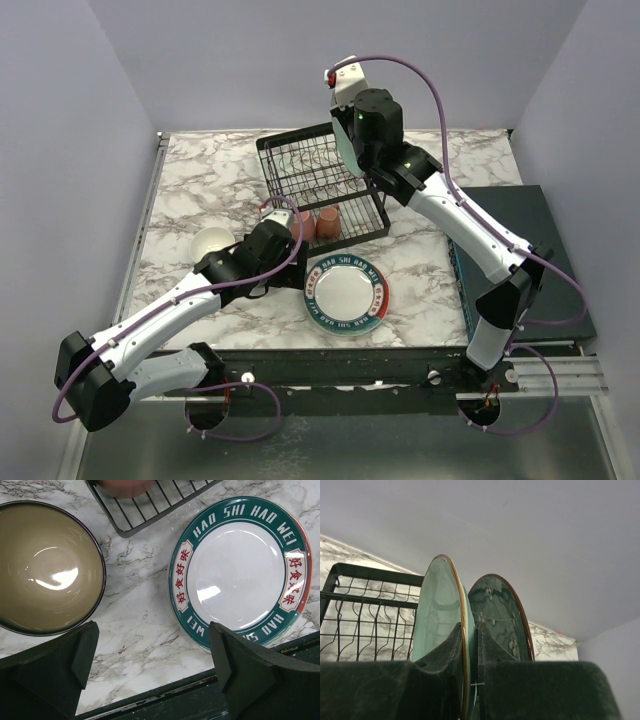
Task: Load the mixed dishes into the dish rack
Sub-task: Insert the plate into the dish rack.
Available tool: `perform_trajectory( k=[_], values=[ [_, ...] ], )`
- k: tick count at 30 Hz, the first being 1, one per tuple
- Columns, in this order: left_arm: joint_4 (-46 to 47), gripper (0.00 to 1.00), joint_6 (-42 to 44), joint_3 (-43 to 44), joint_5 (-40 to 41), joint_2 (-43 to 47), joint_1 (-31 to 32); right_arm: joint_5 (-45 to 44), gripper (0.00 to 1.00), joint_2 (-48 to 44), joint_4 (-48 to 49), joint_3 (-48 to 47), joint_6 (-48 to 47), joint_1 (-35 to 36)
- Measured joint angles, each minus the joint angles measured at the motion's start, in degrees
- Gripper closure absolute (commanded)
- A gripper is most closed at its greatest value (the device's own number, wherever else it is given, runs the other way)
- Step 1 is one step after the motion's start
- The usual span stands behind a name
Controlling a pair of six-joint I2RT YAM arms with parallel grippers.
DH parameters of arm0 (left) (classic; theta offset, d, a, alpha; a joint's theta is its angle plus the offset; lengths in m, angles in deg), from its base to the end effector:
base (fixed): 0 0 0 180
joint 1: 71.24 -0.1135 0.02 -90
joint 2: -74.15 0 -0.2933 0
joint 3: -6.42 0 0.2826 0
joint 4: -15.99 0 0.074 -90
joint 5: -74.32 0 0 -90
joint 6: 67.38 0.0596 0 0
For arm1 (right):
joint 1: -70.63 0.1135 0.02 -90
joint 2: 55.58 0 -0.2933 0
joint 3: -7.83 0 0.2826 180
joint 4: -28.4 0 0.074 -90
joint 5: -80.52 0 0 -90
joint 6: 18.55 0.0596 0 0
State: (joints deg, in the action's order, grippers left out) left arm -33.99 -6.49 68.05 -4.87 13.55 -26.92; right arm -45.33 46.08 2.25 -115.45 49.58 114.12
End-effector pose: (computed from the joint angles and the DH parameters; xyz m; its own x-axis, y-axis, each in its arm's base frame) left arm 0.1835 -0.1636 0.2742 -0.7624 0.0766 -0.6426 0.2601 0.9455 -0.1959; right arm 0.3606 0.2940 0.4952 -0.0032 -0.4192 -0.9079 -0.1460 0.8984 -0.4143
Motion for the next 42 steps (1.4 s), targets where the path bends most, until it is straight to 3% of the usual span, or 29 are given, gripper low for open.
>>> perform_trajectory(
  k=[23, 36, 42],
  values=[
    [-0.2, 0.01, 0.0, 0.0, 0.2, -1.1, -0.4, 0.9, 0.98, -0.1, 1.4, 3.5, 2.4, -0.3],
    [-0.2, 0.01, 0.0, 0.0, 0.2, -1.1, -0.5, 2.1, 0.7, -2.2, 2.5, 6.3, 5.3, -0.3],
    [-0.2, 0.01, 0.0, 0.0, 0.2, -1.1, -0.5, 2.7, 0.42, -3.9, 2.2, 6.3, 6.8, -0.3]
  ],
)
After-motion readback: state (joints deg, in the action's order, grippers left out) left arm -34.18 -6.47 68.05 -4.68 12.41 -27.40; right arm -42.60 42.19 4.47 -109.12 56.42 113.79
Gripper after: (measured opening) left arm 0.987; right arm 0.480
